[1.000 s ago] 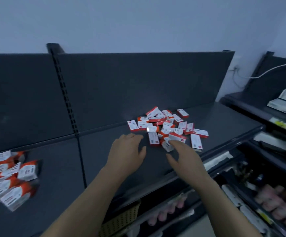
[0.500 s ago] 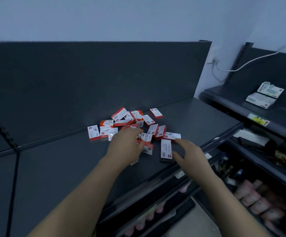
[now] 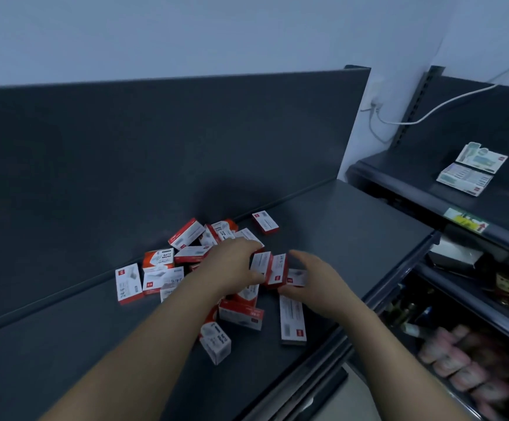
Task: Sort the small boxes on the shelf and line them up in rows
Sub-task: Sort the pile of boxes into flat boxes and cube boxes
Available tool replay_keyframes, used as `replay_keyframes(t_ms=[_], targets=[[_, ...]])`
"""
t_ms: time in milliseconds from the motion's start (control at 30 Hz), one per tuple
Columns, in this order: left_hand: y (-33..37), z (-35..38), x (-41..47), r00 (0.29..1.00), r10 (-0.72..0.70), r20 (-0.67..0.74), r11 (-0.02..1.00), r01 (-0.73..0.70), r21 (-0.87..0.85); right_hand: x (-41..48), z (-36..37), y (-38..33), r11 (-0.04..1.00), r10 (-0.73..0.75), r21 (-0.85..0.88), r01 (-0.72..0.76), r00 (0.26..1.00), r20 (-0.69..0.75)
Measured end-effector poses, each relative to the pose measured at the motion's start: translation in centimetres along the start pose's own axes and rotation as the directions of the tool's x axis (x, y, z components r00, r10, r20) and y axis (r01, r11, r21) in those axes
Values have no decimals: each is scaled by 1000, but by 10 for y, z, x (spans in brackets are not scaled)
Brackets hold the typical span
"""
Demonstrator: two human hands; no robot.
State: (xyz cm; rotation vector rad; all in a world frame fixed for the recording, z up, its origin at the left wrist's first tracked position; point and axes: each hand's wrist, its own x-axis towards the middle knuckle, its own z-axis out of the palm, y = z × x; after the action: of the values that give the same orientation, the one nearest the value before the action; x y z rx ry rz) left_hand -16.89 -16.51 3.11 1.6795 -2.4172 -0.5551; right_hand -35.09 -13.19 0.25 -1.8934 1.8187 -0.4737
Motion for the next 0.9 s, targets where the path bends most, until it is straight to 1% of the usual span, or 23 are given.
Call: replay_keyframes(t_ms=[133, 367, 500, 600, 700, 767, 833, 900], targets=[[-6, 5, 12, 998, 12, 64, 1000, -11, -3, 19, 4, 6, 997, 1, 74, -5, 998, 57], [-1, 12, 34, 982, -16, 186, 998, 27, -55, 45, -4, 22, 992, -86, 100, 76, 991, 103], [-1, 12, 40, 984, -36, 175, 998, 45, -46, 56, -8, 30, 990, -126, 83, 115, 982, 138], [2, 14, 37, 995, -38, 94, 995, 46, -87, 62, -13, 32, 983, -176, 77, 168, 978, 111], [9, 13, 27, 995, -78, -66, 981, 65, -180, 65, -19, 29, 961, -257, 117, 251, 966, 38], [12, 9, 16, 971, -127, -203, 969, 78, -236, 67, -22, 23, 943, -297, 155, 293, 955, 1], [10, 5, 3, 928, -183, -325, 950, 81, -303, 70, -22, 12, 926, -328, 194, 325, 945, -20], [4, 2, -13, 880, -238, -410, 939, 100, -330, 70, -20, -3, 903, -378, 209, 376, 925, -31]])
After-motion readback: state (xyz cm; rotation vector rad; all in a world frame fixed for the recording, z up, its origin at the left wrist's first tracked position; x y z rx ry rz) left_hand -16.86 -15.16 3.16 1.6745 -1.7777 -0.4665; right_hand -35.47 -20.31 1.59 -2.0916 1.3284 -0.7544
